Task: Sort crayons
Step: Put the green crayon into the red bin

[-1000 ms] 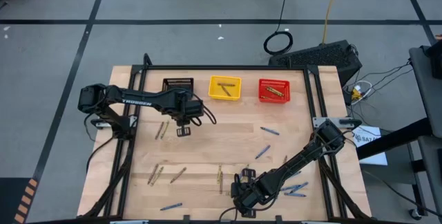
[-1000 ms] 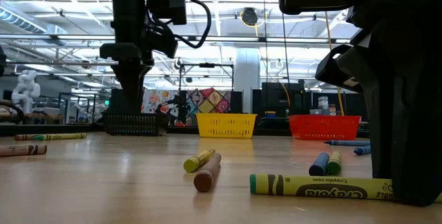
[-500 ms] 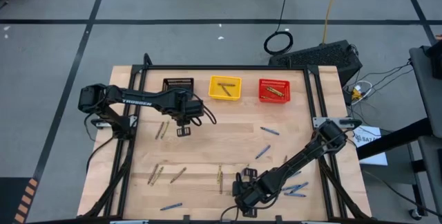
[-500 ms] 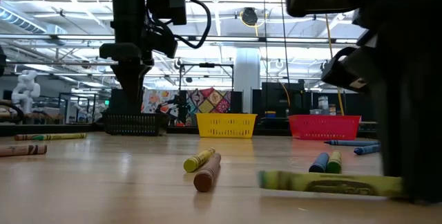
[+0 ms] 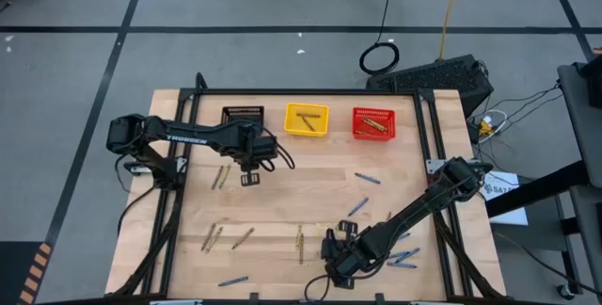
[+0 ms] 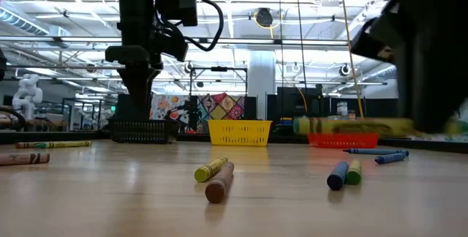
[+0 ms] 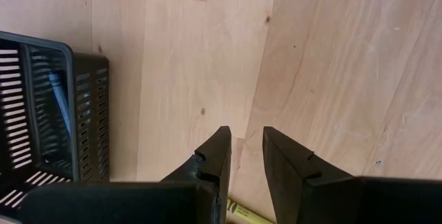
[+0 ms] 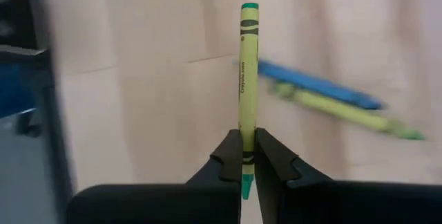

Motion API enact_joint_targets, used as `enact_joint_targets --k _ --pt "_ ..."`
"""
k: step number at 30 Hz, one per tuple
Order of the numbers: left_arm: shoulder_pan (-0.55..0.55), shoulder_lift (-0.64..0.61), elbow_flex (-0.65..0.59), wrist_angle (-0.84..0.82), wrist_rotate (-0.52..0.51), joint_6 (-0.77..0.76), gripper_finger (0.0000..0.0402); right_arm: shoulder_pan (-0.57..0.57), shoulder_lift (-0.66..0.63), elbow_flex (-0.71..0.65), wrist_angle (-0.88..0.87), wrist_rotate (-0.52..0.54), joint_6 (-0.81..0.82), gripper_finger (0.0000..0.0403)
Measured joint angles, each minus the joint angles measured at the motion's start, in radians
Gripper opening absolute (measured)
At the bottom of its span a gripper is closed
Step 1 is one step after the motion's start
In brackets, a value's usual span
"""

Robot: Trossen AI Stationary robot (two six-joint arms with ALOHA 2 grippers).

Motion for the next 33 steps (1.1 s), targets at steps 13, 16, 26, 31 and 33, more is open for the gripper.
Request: enact_joint_targets --k 13,16,26,31,33 --pt "0.0 0.0 0.0 -0.007 0.0 0.007 0.0077 -0.113 -0.144 0.002 -0.181 0.081 -0.059 0.0" --pt "0.001 0.0 0.0 -0.008 -0.004 0.007 0.0077 -0.141 -0.17 0.003 -0.218 0.082 -0.07 0.0" --pt "0.005 0.0 0.0 -0.042 -0.018 0.008 0.0077 -0.233 -0.224 0.003 -0.288 0.08 -0.193 0.0" --pt "0.005 0.0 0.0 -0.049 -0.034 0.008 0.0077 -0.283 -0.257 0.003 -0.331 0.082 -0.254 0.0" --pt "0.005 0.0 0.0 -0.047 -0.034 0.024 0.0077 -0.304 -0.273 0.003 -0.362 0.086 -0.281 0.0"
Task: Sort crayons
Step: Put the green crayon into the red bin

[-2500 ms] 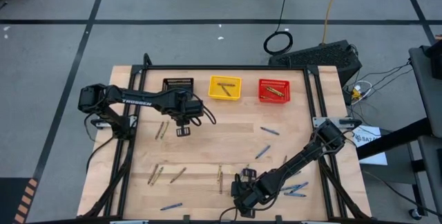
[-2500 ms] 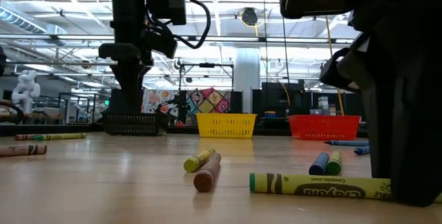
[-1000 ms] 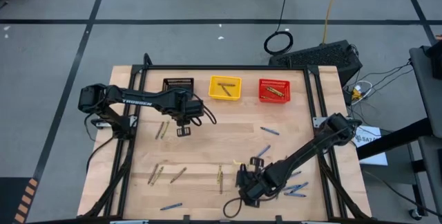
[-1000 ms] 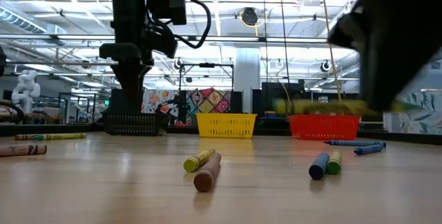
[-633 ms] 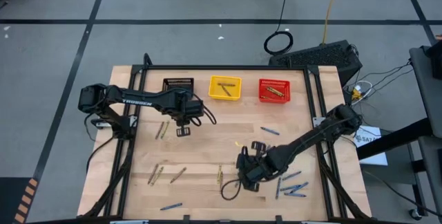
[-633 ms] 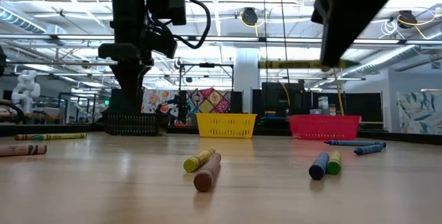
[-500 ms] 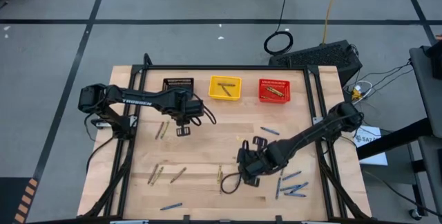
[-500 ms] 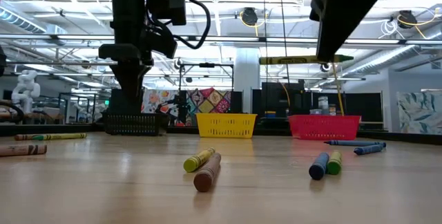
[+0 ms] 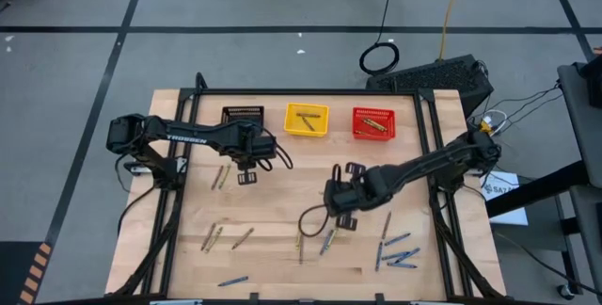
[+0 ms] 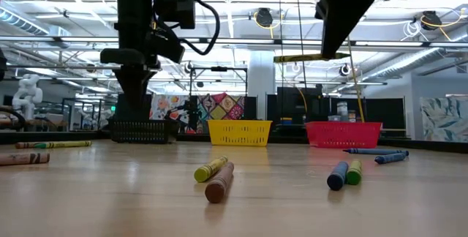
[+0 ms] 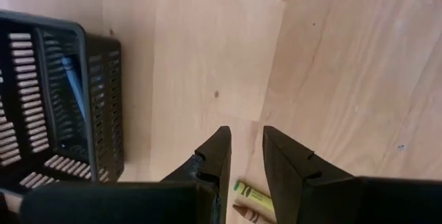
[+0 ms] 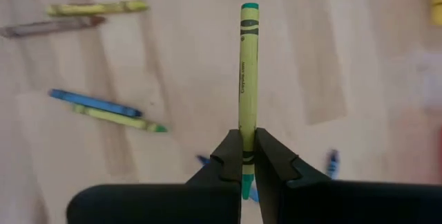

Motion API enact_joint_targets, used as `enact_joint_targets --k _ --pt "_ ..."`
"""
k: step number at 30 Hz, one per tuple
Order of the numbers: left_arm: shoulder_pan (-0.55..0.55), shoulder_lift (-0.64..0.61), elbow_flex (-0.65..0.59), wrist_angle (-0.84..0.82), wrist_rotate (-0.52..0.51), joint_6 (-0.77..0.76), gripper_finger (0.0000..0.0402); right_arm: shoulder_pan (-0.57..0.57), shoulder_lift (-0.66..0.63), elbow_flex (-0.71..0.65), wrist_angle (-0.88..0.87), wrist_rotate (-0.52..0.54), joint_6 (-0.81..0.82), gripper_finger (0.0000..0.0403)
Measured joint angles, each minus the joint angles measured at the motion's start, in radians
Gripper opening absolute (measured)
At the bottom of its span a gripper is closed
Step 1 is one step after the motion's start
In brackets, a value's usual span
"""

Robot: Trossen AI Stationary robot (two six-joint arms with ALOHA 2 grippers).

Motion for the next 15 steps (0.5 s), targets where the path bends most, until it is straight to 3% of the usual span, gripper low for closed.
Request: enact_joint_targets --k 15 --pt "0.0 0.0 0.0 0.004 -0.002 0.081 0.0077 -0.265 -0.131 0.0 -0.105 0.026 -0.235 0.0"
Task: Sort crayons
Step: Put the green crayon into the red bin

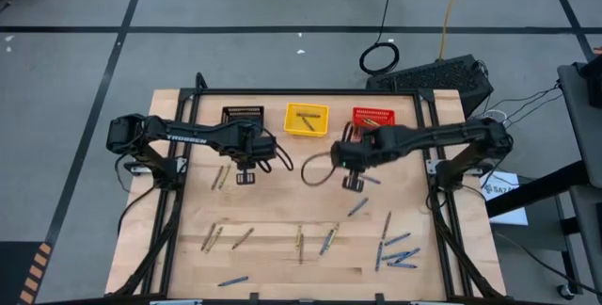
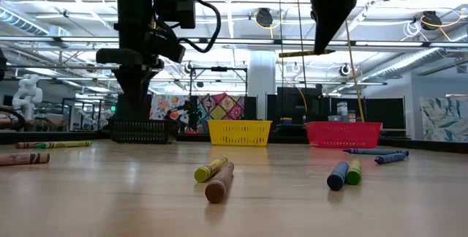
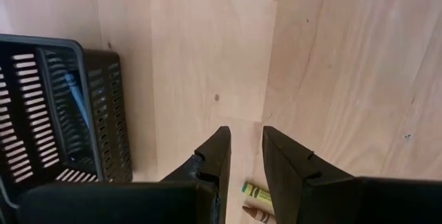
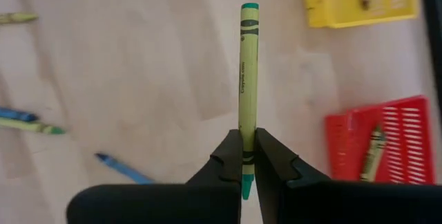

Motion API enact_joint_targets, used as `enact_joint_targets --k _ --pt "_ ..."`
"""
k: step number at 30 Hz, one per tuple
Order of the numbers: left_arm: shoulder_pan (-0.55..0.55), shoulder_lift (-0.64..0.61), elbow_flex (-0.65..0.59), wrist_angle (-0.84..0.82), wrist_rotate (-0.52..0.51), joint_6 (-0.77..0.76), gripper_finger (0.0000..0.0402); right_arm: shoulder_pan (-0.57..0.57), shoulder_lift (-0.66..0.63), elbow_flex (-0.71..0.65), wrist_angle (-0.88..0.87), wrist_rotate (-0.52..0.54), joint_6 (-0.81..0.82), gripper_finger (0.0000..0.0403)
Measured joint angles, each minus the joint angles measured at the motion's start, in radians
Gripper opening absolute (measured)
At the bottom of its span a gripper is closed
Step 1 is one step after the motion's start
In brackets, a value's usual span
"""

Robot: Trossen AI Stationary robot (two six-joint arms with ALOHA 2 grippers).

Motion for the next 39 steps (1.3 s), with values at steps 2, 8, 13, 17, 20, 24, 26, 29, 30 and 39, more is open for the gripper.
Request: enact_joint_targets --k 2,8,13,17,20,24,26,29,30,39 --pt "0.0 0.0 0.0 0.0 -0.001 0.001 0.0077 -0.037 -0.011 0.0 0.0 0.0 -0.025 0.0" --pt "0.0 0.0 0.0 -0.009 -0.002 0.002 0.0077 -0.138 -0.012 0.0 -0.03 -0.011 -0.11 0.0" --pt "0.0 0.0 0.0 -0.014 -0.002 0.002 0.0077 -0.221 -0.012 0.0 -0.04 -0.049 -0.185 0.0" --pt "0.0 0.0 0.0 -0.029 -0.002 0.002 0.0077 -0.287 -0.012 0.0 -0.043 -0.066 -0.25 0.0" --pt "0.0 0.0 0.0 -0.033 -0.002 0.002 0.0077 -0.337 -0.012 0.0 -0.043 -0.065 -0.282 0.0" --pt "0.0 0.0 0.0 -0.034 -0.002 0.002 0.0077 -0.406 -0.012 0.0 -0.049 -0.084 -0.32 0.0" --pt "0.0 0.0 0.0 -0.033 -0.004 0.002 0.0077 -0.443 -0.012 0.0 -0.048 -0.115 -0.349 0.0" --pt "0.0 0.0 0.0 -0.033 -0.008 0.002 0.0077 -0.492 -0.012 0.0 -0.045 -0.118 -0.386 0.0" --pt "0.0 0.0 0.0 -0.033 -0.009 0.002 0.0077 -0.51 -0.012 0.0 -0.045 -0.119 -0.398 0.0" --pt "0.0 0.0 0.0 -0.033 -0.025 0.003 0.0077 -0.68 -0.013 -0.123 0.042 -0.196 -0.481 0.0"
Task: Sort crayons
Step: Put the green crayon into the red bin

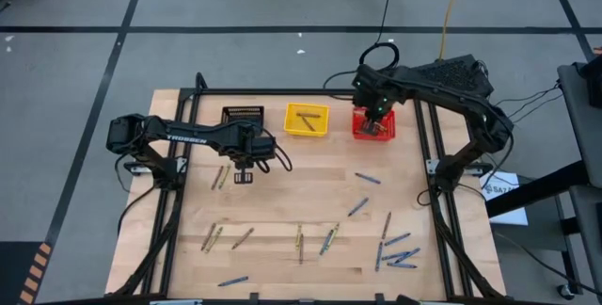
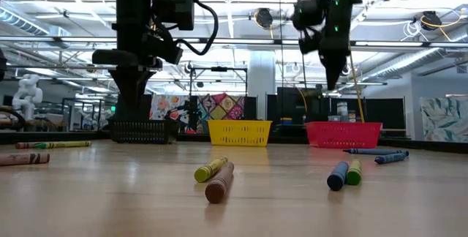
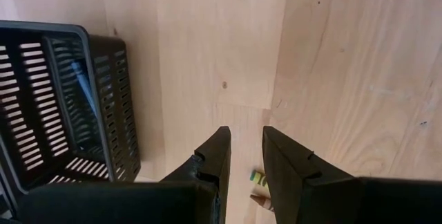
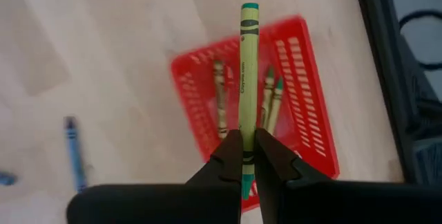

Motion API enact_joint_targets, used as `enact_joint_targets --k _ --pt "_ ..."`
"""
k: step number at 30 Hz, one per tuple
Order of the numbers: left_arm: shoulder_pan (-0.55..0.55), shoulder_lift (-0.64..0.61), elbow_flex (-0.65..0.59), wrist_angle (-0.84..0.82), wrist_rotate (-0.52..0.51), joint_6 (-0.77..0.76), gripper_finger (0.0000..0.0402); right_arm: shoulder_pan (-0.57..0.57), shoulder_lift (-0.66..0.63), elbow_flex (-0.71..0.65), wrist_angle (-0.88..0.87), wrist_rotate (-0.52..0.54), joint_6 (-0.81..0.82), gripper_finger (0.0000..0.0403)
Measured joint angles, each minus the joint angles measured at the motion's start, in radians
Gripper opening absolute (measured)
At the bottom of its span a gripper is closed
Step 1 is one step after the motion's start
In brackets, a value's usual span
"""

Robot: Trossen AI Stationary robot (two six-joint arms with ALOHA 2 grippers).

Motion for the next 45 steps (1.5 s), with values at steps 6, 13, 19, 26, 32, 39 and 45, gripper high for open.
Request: enact_joint_targets --k 6,13,19,26,32,39,45 --pt "0.0 0.0 0.0 0.0 0.0 0.0 0.0077 -0.053 0.001 -0.133 0.119 -0.074 -0.019 0.0" --pt "0.0 0.0 0.0 0.001 0.0 -0.001 0.0077 -0.069 0.001 -0.258 0.171 -0.075 -0.005 0.0" --pt "0.0 0.0 0.0 0.002 0.0 -0.001 0.0077 -0.069 0.001 -0.274 0.194 -0.075 -0.001 0.0" --pt "0.0 0.0 0.0 0.005 0.0 -0.001 0.0077 -0.068 0.001 -0.274 0.223 0.015 0.02 0.0008" --pt "0.0 0.0 0.0 0.005 0.0 -0.001 0.0077 -0.068 0.001 -0.274 0.222 0.06 0.009 0.0045" --pt "0.0 0.0 0.0 0.0 0.0 -0.002 0.0077 -0.068 0.001 -0.274 0.252 0.061 -0.018 0.0087" --pt "0.0 0.0 0.0 0.011 0.0 -0.002 0.0077 -0.068 0.001 -0.274 0.273 0.061 0.023 0.0106"
